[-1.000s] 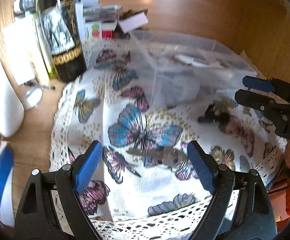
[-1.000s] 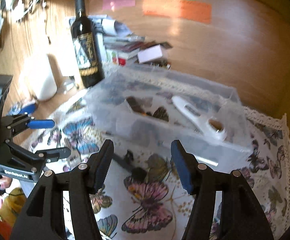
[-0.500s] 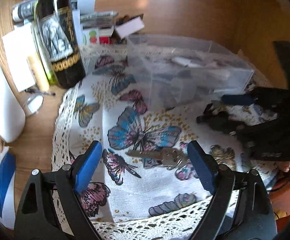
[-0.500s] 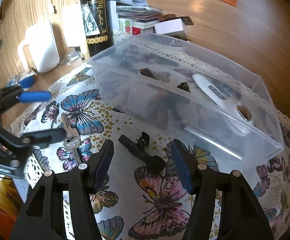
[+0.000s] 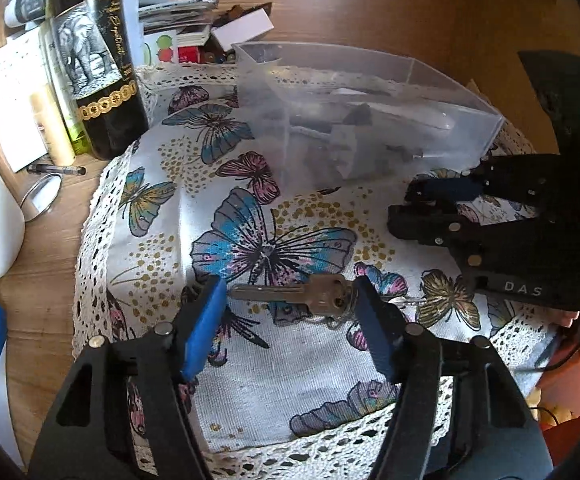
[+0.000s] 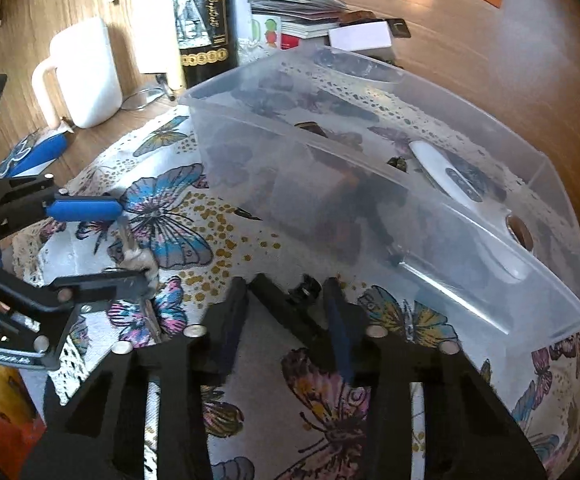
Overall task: Organize rigid objects
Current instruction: 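Grasp the keys with the left tool while the right tool grasps a black clip, then lower the keys into the box with the left tool while the right tool releases the black clip there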
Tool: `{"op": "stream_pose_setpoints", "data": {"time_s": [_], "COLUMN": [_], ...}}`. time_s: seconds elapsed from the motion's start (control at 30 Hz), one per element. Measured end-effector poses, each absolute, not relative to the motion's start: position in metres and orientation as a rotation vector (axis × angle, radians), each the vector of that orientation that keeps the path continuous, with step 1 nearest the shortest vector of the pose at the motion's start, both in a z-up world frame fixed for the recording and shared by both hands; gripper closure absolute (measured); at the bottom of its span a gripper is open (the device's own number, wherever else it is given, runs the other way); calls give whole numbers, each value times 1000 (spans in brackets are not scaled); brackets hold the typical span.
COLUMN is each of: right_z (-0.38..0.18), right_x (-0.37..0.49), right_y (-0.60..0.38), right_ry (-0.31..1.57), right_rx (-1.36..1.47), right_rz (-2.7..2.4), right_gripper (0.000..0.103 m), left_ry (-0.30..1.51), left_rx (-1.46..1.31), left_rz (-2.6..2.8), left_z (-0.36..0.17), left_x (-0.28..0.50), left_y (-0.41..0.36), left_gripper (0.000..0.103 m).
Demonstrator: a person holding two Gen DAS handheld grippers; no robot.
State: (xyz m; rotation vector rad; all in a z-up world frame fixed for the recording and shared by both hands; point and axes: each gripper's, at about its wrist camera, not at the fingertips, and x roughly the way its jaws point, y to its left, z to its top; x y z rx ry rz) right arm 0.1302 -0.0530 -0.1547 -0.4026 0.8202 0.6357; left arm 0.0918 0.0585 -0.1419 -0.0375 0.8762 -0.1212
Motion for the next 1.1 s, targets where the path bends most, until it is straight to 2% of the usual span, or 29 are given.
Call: {"op": "stream_pose_setpoints", "data": {"time_s": [0.37, 1.1], "right_z": [-139, -60], "right_x": [117, 113], "right_y": [-64, -125], "right_ry": [744, 514], "right_rx": [-375, -199], "right_rz": [632, 498], "right_gripper": [70, 70], "left_ry": [824, 542], "left_rx": [-24, -94], "left_rz": [-107, -105], "left_z": [-129, -27], "left_x": [84, 102], "left_y": [51, 41], "left_gripper": [43, 43]}}
